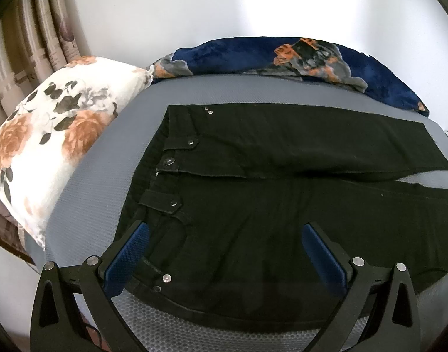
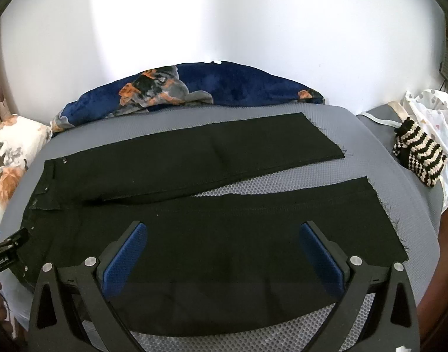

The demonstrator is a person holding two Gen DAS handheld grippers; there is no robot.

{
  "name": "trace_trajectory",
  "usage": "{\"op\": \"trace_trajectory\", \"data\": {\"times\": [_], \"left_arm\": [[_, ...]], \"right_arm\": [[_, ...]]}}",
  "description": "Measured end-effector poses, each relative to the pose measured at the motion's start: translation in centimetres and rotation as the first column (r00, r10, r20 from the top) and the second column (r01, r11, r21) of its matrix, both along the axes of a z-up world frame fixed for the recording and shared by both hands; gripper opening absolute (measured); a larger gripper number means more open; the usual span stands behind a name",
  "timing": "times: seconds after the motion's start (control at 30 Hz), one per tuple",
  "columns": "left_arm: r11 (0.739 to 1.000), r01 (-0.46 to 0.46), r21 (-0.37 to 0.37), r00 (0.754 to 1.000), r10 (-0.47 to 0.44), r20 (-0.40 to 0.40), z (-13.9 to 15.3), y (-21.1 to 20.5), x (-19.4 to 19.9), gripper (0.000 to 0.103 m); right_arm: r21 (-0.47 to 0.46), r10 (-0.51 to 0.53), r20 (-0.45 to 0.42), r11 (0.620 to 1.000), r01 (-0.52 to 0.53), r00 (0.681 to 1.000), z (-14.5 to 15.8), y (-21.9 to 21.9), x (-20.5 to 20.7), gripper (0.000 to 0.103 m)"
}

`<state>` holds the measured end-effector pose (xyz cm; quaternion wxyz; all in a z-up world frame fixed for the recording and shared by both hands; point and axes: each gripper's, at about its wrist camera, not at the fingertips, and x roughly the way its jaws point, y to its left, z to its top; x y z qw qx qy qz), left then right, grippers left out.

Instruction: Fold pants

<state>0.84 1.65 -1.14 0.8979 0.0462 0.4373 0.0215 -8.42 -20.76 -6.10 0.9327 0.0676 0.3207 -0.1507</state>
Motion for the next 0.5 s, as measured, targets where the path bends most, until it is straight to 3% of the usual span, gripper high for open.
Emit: {"op": "trace_trajectory", "data": {"times": [0.5], "left_arm": [[1.0,-0.002,0.001,1.0,0.002,0.001,0.07,0.33,-0.09,0.103]], "right_arm": [[0.003,-0.003,0.003,1.0,0.003,1.0,0.11,-0.01,-0.08,0.103]]}}
